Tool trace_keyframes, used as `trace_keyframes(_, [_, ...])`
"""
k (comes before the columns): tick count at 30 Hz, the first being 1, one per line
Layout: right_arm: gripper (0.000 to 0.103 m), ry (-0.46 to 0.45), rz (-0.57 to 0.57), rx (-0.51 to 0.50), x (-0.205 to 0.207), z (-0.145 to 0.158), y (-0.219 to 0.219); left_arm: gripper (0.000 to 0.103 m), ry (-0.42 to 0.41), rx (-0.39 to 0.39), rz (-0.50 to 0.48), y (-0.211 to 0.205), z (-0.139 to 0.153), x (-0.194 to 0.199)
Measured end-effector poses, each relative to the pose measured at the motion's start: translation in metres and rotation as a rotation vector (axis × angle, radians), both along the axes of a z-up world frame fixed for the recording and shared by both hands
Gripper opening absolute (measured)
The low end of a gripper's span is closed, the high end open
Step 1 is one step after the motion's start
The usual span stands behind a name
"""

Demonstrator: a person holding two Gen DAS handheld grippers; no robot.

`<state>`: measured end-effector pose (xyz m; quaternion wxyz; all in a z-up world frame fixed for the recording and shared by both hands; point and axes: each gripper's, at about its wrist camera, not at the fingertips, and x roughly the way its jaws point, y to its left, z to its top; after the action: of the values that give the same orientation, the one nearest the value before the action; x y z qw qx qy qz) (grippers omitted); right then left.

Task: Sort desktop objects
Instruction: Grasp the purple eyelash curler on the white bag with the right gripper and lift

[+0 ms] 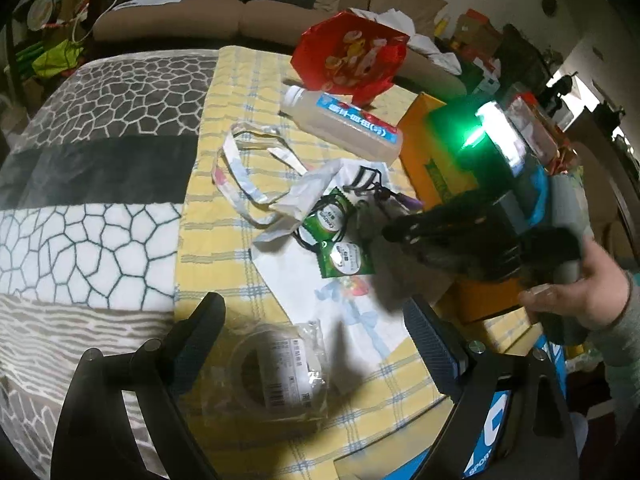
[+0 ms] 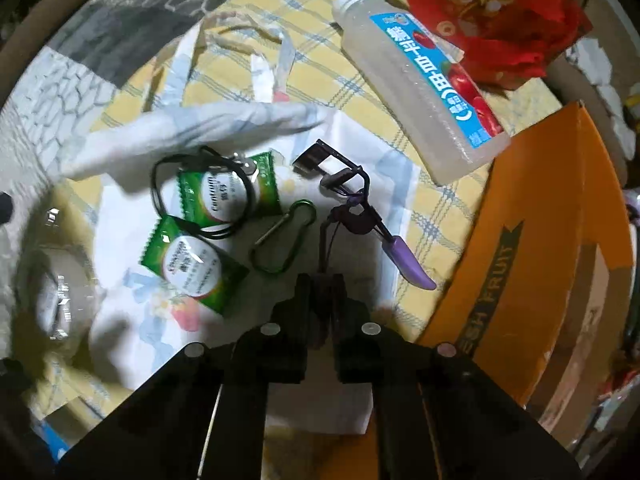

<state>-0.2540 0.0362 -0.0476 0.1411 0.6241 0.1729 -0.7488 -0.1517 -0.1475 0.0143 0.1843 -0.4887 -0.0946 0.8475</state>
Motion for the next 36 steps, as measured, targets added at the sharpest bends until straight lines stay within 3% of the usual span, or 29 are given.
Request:
trace_keyframes(5, [0.009,-0.048,-0.106,-0.402,0.011,0.055,0.038,0.093,0.03,0.027,-0.038,0.011,0.001,0.004])
trace_keyframes(9, [0.009,-0.068,-0.14,-0.554,0.021,0.08,0.056,0.093,0.027,0.015,-0.035,0.021,0.0,0.005])
trace_keyframes(16, [0.009,-0.165,-0.239,-0.984,0.039,0.1,0.076,0.093,0.131,0.133,0.036,0.034,0.016,0.006])
trace_keyframes(21, [0.009,-0.202,-0.28,-1.195,0.054,0.098,0.074,0.093,0.208,0.275,0.086,0.027,0.026,0.009])
trace_keyframes(27, [0.009,-0.201,-0.316,-1.287,0.063,0.097,0.077,0.094,0.233,0.304,0.096,0.02,0.035,0.02])
trace_keyframes(29, [0.009,-0.196,-0.313,-1.293,0.064,0.1,0.079,0.095,0.272,0.29,0.143,0.01,0.037,0.034])
trace_keyframes(31, [0.009,-0.186,-0.305,-1.293,0.066,0.104,0.079,0.099,0.288,0.336,0.174,0.0,0.036,0.039])
trace_keyframes(36, [0.009,-0.201,-0.29,-1.3,0.077,0.105,0.073,0.1,0.305,0.382,0.059,0.013,0.043,0.035])
